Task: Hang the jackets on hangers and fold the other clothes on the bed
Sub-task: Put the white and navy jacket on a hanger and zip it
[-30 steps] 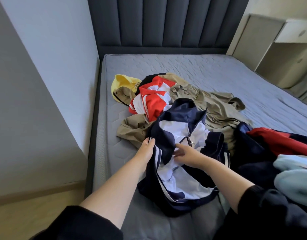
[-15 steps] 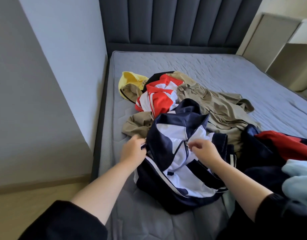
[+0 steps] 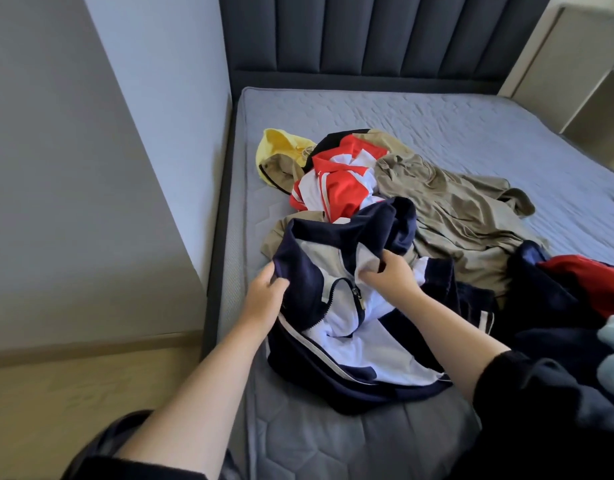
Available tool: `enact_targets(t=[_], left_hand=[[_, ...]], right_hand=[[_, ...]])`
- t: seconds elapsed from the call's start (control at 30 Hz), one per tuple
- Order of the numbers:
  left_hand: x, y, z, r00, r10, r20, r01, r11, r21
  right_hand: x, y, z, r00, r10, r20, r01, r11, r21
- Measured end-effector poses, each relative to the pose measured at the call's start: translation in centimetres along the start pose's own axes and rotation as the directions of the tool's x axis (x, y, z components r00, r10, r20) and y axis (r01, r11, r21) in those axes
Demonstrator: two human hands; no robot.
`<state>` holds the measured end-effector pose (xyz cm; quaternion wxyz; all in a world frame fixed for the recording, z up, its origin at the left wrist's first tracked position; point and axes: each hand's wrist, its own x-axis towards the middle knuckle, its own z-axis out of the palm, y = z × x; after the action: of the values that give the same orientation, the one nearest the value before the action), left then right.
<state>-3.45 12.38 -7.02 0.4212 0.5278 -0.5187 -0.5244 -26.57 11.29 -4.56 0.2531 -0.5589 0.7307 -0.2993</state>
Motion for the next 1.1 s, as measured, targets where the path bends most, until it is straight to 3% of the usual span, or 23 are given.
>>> enact_targets(t=[0.1,0.17,0.23,0.33,0.53,0.77,0.93,1.1], left_hand=[[-0.2,-0.8,0.1,1.000,-0.006,0.013,0.005,0.994,0.111],[0.0,-1.4,-0.2,1.000,-0.007,0.007,0.005,0.960,0.281],[0.2,-1.8,-0.5,0.999,-0.042,-0.004,0.041,0.944,0.328],[0.3,-2.0,-0.7,0.997,-0.082,-0.003,0.080,0.950,0.301],[-0.7,-1.8,-0.7,0.974,0.033,-0.226,0.046,0.941,0.336],[-0.7,0.7,0.3,0.968,-0.109,-0.227,0.124,0.991,0.053],[-0.4,6.2,0.7,0.979,0.082,-0.187,-0.051,0.985,0.166],[-1.0,14.4,1.6,0.953,0.249,-0.170,-0.230,0.965,0.126]], right_hand=[[-0.7,-0.7,0.7,0.981,-0.193,0.006,0.189,0.955,-0.228],[-1.3,-1.1,0.7,0.960,-0.270,0.076,0.280,0.936,-0.213],[-1.9,-1.4,0.8,0.947,-0.254,0.200,0.288,0.943,-0.166],[-2.4,-1.0,1.1,0.938,-0.120,0.325,0.220,0.931,-0.292],[-2.7,-1.3,0.6,0.989,-0.032,0.142,0.066,0.967,-0.247],[-3.7,-4.2,0.2,0.968,-0.184,0.169,0.186,0.983,0.007],[-3.9,-7.8,-2.6,0.969,-0.224,0.102,0.213,0.971,0.110],[-4.1,-12.6,-6.4,0.950,-0.311,-0.034,0.312,0.930,0.196]])
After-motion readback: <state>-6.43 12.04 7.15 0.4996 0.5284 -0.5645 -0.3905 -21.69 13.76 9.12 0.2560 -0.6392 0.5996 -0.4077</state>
